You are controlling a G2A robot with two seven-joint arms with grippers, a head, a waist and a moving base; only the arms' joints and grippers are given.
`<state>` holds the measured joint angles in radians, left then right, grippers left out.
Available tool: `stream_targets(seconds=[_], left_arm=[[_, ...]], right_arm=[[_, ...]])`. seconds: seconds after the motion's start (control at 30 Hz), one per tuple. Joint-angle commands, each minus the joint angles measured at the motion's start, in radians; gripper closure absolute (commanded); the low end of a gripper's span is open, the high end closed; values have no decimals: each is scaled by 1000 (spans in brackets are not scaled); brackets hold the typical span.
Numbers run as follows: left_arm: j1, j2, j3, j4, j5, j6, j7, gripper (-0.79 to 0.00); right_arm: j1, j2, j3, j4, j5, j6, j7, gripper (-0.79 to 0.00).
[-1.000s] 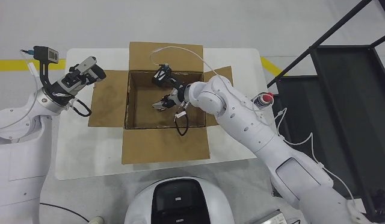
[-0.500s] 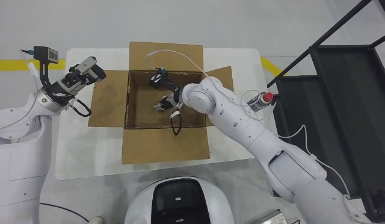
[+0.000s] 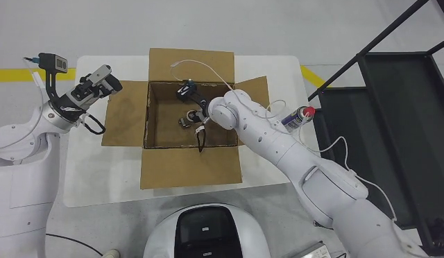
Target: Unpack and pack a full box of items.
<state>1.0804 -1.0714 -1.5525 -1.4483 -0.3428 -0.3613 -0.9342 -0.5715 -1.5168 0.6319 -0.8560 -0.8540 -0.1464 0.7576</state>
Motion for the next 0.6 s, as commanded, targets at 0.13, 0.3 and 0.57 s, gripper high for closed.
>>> stream_targets(seconds=[0.13,0.3,0.57], left_arm=[[0,0,0,0,0,0,0,-785],[0,0,0,0,0,0,0,-785],[0,0,0,0,0,0,0,-785]], right_arm=[[27,-38,-23,96,30,-1,-35,-332],[50,-71,-42,176,34,13,-68,-289],[76,-123,-63,284,52,20,-114,-237]])
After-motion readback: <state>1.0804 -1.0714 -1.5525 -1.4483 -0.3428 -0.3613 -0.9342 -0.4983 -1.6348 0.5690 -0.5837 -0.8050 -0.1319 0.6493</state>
